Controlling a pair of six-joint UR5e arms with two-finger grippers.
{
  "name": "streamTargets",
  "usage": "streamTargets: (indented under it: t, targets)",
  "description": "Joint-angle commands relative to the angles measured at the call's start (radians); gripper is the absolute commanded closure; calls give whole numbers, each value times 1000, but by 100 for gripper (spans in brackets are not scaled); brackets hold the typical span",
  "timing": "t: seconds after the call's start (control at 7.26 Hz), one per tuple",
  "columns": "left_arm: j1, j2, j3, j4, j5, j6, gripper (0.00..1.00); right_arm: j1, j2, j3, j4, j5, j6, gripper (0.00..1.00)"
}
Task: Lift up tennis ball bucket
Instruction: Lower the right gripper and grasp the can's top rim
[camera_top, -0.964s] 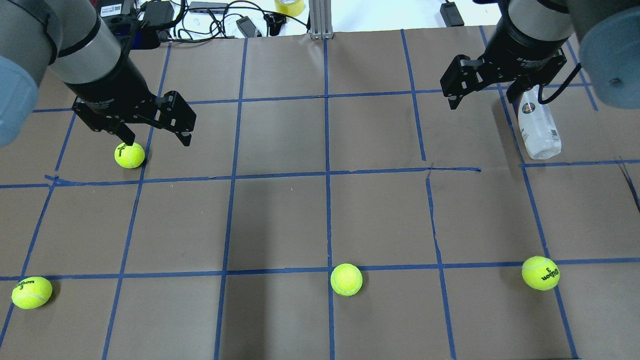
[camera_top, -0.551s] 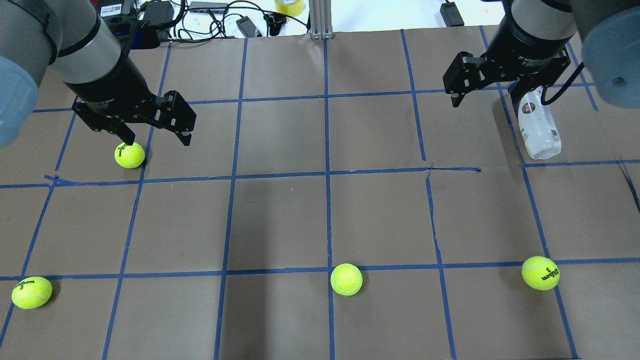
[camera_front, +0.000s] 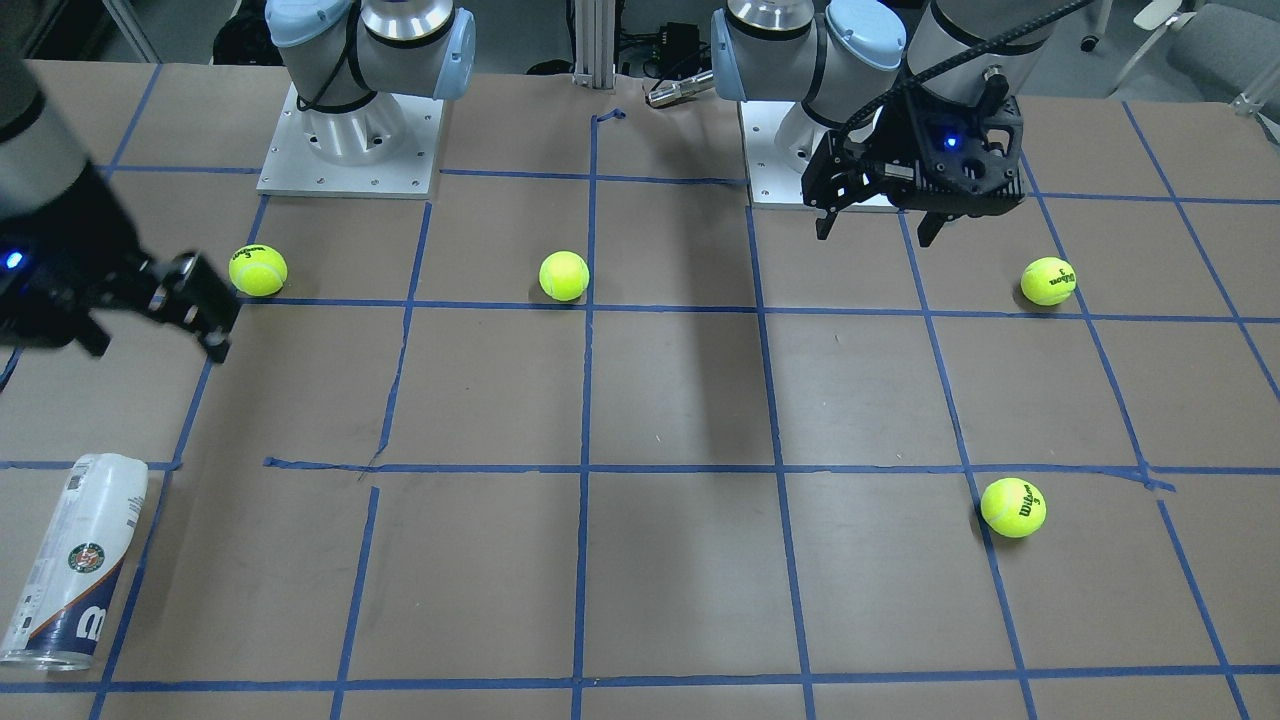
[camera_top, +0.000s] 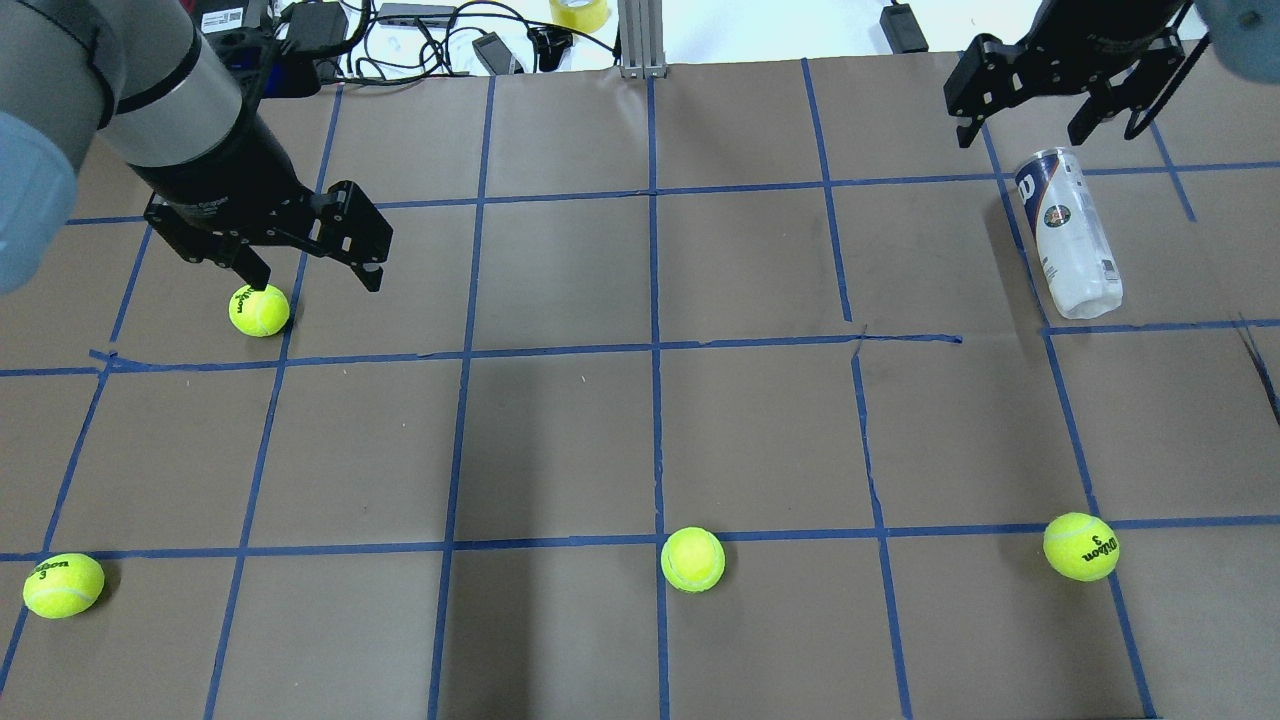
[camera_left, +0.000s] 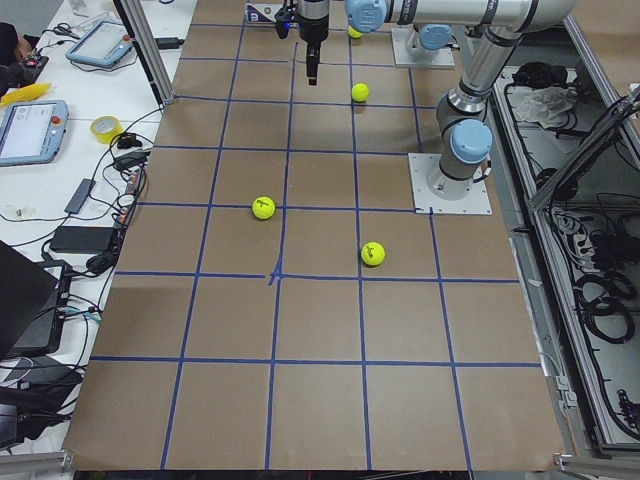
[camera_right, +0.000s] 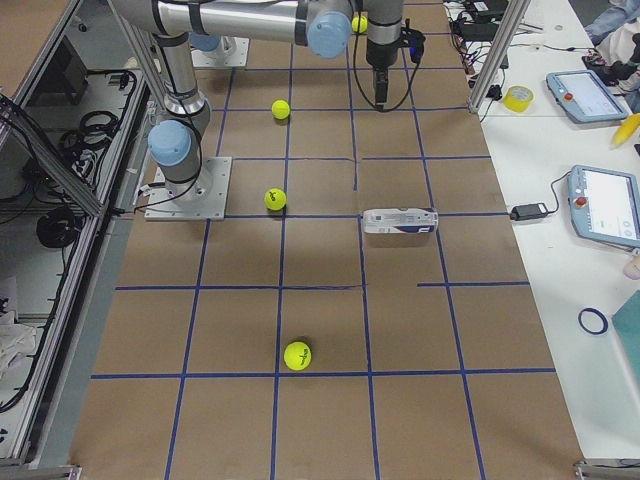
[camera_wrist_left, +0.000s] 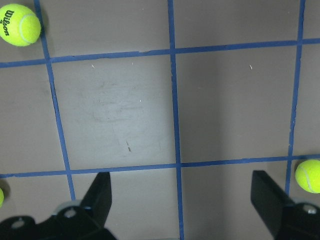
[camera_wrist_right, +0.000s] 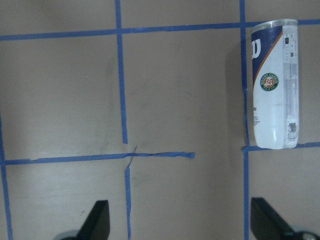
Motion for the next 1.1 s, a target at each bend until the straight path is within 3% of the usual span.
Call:
streamTargets:
  t: [0.0,0.41,0.55,0.96]
  targets:
    - [0,0,-1,2,0,0,0,-138,238,-168,-20,3,-53,0]
    - [0,0,-1,2,0,2,0,-249,494,-263,-193,-9,-193,0]
    - [0,-1,-1,2,0,2,0,-251,528,-283,-198,0,-278,0]
    - [0,0,-1,-2,0,2,0,-235,555,-287,-205,64,-260,1]
